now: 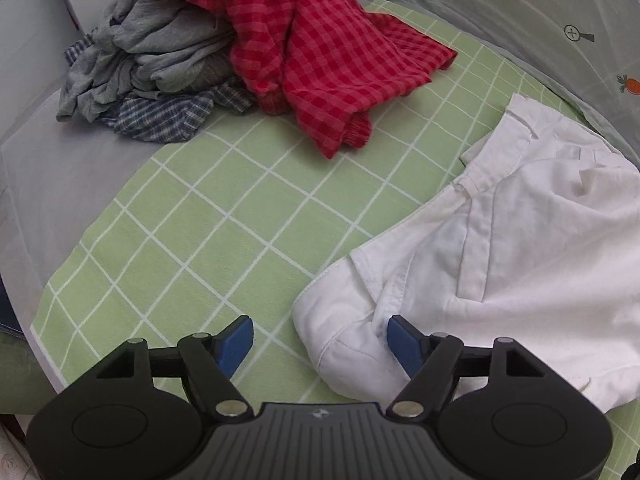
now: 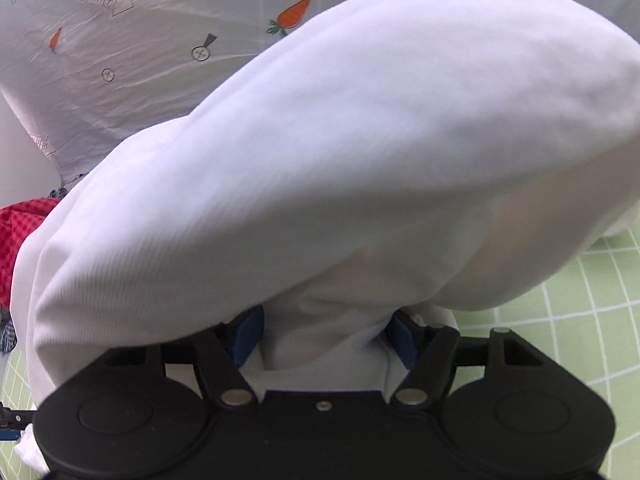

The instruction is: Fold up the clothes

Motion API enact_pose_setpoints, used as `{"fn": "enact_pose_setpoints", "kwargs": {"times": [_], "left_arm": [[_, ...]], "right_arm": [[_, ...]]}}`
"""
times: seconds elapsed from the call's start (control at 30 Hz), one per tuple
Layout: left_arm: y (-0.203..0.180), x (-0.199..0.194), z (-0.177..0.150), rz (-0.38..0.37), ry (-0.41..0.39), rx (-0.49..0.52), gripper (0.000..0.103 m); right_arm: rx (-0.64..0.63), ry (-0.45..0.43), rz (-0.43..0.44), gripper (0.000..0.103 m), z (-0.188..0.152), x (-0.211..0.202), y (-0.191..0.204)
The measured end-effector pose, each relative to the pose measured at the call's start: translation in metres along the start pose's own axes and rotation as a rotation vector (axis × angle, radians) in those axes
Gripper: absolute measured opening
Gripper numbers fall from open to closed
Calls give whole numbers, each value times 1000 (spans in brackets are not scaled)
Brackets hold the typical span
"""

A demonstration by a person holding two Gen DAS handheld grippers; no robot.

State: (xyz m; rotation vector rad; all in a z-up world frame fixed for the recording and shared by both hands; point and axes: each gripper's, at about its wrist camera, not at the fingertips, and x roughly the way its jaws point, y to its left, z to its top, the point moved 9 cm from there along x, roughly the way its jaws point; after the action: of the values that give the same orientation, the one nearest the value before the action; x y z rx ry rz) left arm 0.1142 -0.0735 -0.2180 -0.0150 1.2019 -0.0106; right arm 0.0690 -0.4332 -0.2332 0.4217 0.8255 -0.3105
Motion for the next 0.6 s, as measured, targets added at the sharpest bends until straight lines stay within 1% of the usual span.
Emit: {"fn": "enact_pose_setpoints", "kwargs": {"times": [0.03,0.1,0.2,0.27,0.37,0.47,0.53,0.6], "left_arm": [[8,-3,5,36,-18,3,75],[16,-11,12,46,-45,2,74],[17,-23,20,6,-65,-11,74],[8,-33,22,-16,-86,-2,74],[-9,-43,24,-70,-105,-7,74],[-27,-46,26,-130,-108,-4,74],[-40,-39,22,-124,-97,36,74],[-50,-29,15,-87,-62,90,74]], "right_arm": [[-11,15,12,70,1,2,9],[12,29,29,71,-2,-6,7],[70,39,49,72,-10,-25,-7],[119,39,55,75,-15,-40,-21],[279,-9,9,75,-21,-78,-70],[476,-92,-50,75,-21,-112,-125],[575,-147,-67,75,-11,-123,-157],[609,-167,-59,75,7,-121,-168]]}}
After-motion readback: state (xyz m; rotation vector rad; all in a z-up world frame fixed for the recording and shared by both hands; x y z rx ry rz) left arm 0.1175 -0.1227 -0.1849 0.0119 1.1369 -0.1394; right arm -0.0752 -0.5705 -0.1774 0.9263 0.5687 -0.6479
